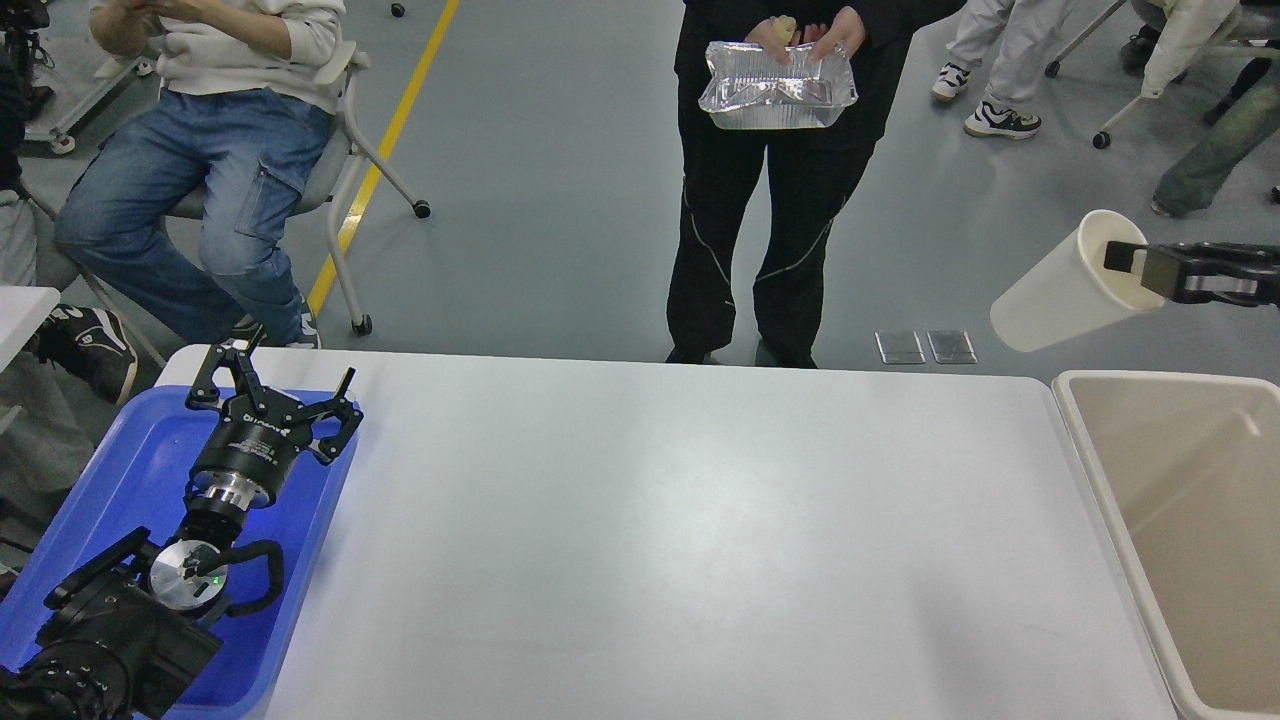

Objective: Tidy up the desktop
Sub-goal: 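Lift the white paper cup with the right gripper over the beige bin, then release the white paper cup from the right gripper into the beige bin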

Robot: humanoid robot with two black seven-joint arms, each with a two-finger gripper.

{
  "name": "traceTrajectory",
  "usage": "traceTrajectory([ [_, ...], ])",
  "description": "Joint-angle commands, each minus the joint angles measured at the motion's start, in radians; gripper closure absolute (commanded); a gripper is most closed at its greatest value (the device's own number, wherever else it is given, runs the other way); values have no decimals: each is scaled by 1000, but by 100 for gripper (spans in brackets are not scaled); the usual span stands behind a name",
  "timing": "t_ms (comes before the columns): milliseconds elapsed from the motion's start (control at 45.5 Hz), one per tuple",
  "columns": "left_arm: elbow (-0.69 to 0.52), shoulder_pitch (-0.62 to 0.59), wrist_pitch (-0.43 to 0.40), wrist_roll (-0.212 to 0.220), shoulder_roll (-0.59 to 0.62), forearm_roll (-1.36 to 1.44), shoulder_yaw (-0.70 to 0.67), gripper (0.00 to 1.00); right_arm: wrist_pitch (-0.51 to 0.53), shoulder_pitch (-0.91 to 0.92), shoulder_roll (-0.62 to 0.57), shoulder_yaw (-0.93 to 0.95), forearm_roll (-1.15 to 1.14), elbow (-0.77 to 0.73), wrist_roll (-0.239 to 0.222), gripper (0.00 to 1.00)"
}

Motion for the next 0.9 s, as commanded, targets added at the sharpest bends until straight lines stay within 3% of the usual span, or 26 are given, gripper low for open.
traceTrajectory([
  [0,0,0,0,0,0,1,0,0,-75,-75,-9,-1,131,-71,-5,100],
  [373,0,0,0,0,0,-1,0,0,-159,-181,4,-1,484,-243,-4,100],
  [879,0,0,0,0,0,-1,0,0,-159,-328,138,2,852,-485,-4,100],
])
